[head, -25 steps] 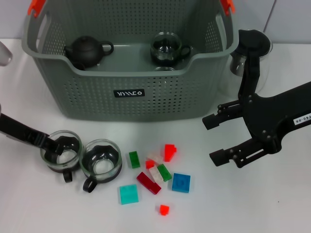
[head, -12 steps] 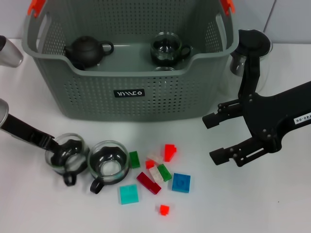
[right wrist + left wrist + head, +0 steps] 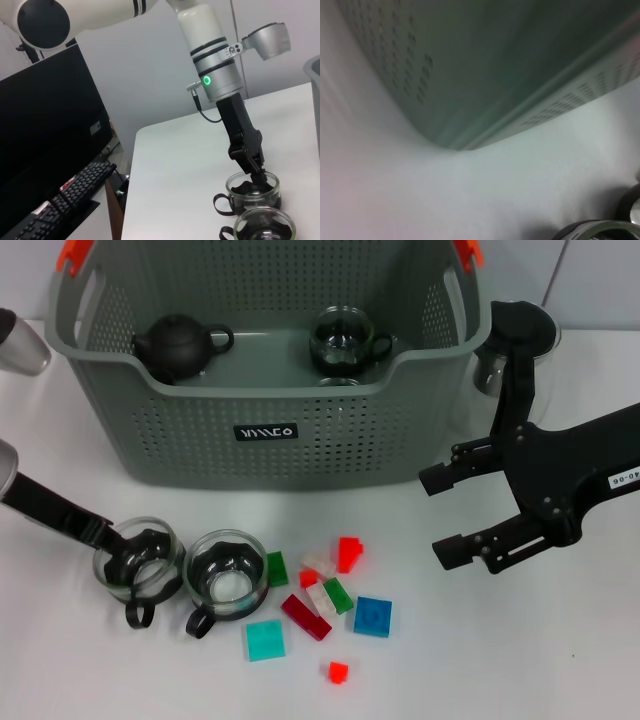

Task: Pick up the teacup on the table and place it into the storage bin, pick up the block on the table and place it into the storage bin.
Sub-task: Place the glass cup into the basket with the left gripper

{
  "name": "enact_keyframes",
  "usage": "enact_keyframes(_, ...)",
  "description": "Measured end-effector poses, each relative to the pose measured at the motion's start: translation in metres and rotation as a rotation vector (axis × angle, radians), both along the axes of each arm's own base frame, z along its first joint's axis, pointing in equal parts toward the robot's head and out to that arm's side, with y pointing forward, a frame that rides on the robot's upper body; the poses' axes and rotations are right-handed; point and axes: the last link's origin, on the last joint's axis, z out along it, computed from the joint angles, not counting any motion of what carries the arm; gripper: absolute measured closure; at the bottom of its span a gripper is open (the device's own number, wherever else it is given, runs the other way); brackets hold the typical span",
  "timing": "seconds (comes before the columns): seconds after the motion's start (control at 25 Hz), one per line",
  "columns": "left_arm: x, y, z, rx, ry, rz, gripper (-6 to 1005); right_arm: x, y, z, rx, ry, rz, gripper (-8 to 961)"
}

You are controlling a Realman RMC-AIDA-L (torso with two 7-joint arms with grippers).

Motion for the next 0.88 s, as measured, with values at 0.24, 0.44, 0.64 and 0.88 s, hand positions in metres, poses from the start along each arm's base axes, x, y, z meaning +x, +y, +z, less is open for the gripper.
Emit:
enact_keyframes(0.24, 0.01, 0.002, 0.013, 0.025, -0.012, -0.005, 922, 0.0, 0.0, 0.001, 0.006, 0.005, 0.002, 56)
enact_keyframes(0.44, 0.016, 0.001, 0.03, 0.073, -0.035, 0.004, 922, 0.0, 0.001, 0.003, 0.016, 0.014, 0.002, 56)
enact_keyframes(0.64, 0.028, -0.006, 0.05, 0.106, -0.125, 0.001, 922, -0.002, 0.004, 0.006, 0.03, 0.029, -0.001, 56)
enact_keyframes(0.88, 0.058, -0.017, 0.072, 0.079, -0.269, -0.033, 922, -0.005, 0.006, 0.011, 0.047, 0.049, -0.008, 56)
